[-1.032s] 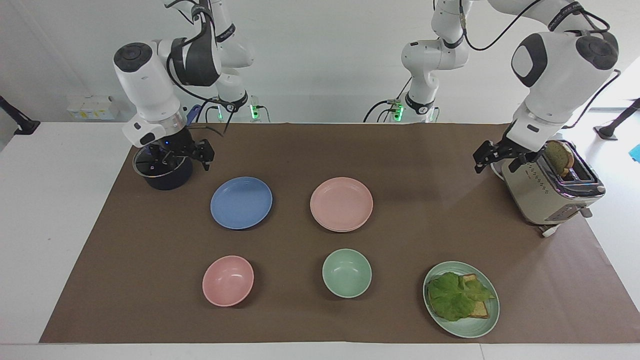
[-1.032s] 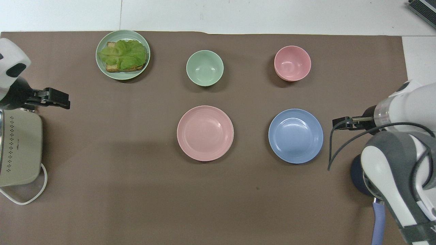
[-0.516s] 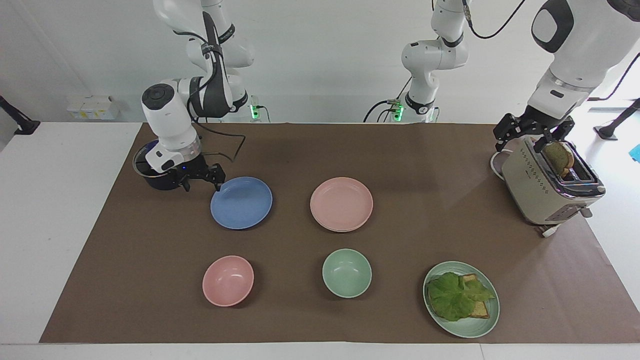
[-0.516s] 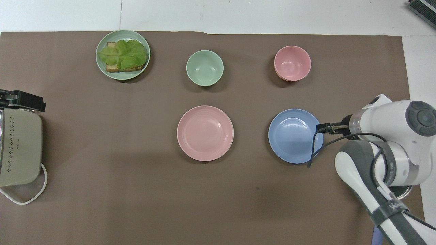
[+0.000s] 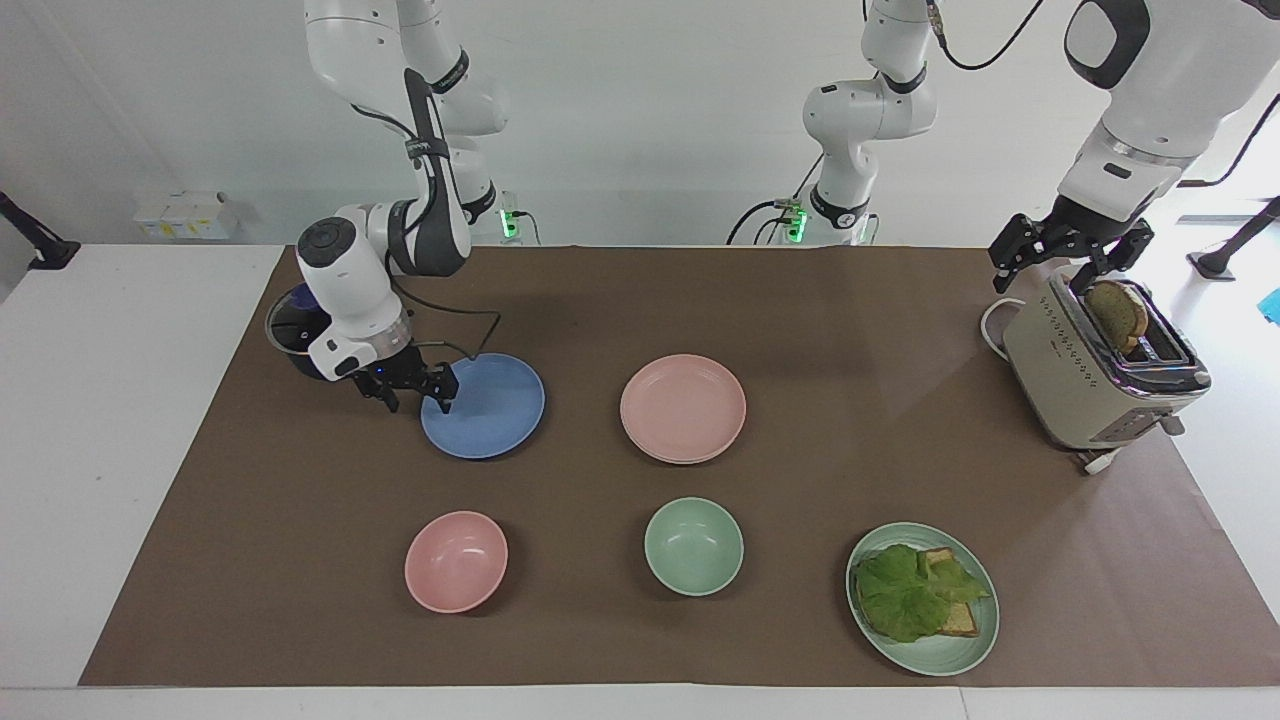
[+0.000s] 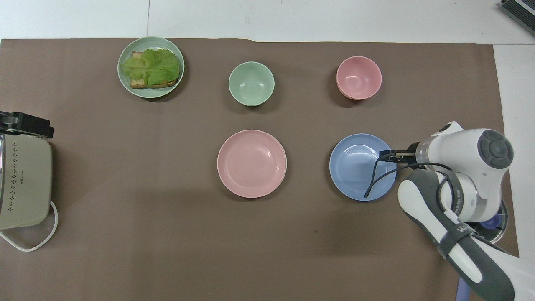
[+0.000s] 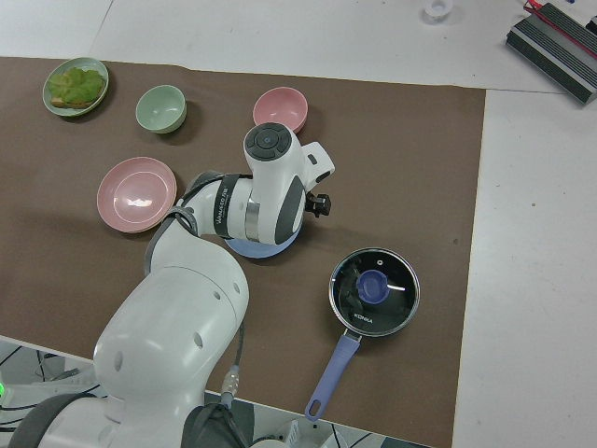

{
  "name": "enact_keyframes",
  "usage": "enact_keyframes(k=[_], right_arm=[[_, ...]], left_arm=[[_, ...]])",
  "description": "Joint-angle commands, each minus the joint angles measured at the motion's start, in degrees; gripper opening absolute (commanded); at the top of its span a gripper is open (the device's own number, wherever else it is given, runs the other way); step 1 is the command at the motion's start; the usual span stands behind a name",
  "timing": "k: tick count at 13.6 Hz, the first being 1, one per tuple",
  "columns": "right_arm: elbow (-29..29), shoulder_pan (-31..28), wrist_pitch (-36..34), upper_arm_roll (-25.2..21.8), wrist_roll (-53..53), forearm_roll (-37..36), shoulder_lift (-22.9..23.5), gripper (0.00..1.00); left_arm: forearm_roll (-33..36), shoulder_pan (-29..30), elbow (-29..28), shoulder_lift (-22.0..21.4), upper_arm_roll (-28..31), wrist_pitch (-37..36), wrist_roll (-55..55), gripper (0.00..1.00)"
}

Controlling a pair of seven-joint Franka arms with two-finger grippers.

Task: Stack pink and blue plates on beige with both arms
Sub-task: 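Grasp the blue plate rim with the right gripper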

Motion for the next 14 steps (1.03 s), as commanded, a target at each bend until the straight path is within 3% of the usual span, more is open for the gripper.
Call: enact_keyframes(k=[1,2,5,11,14], right_arm=[[-1.6,-0.7,2.4,0.5,0.4,1.7,0.3,0.74],[-1.6,-0.8,2.4,0.5,0.4,1.8,0.4,0.59],[-1.3,-0.8,2.0,0.5,0.2,4.2,0.0,0.02],[-1.0,-0.9,1.2,0.5,0.1,4.3,-1.9,0.0],[0.4,0.0,-3.3,0.7,-0.1,6.0,-5.5,0.0]], left_arm=[[1.0,0.4,0.0,-0.3,-0.3,-0.8,0.5,1.0],[1.0,0.4,0.0,-0.3,-0.3,-0.8,0.5,1.0],[1.0,0.4,0.0,-0.3,-0.3,-0.8,0.5,1.0],[1.0,0.3,0.0,-0.3,-0.3,-0.8,0.5,1.0],[1.0,0.4,0.0,-0.3,-0.3,-0.8,0.5,1.0]])
